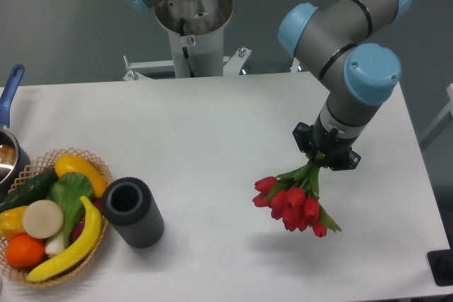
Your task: Insert the flowers into the vase
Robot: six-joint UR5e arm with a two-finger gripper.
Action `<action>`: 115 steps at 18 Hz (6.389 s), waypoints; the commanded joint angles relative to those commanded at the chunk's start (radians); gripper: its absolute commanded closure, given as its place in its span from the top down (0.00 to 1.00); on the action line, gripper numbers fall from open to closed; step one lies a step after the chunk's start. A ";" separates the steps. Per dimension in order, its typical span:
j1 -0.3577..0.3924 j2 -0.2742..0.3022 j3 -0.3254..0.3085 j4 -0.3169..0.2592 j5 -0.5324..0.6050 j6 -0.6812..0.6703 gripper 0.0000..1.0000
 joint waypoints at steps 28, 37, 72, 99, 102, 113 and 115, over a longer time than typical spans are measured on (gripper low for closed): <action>-0.097 0.150 -0.021 0.224 -0.722 -0.238 0.00; -0.173 0.169 -0.097 0.420 -0.939 -0.287 0.00; -0.245 0.064 -0.221 0.595 -1.235 -0.175 0.04; -0.247 0.018 -0.385 0.594 -1.213 0.026 0.27; -0.244 0.011 -0.397 0.598 -1.206 0.029 0.37; -0.219 0.014 -0.425 0.597 -1.154 0.018 0.99; -0.210 0.021 -0.437 0.597 -1.152 0.018 1.00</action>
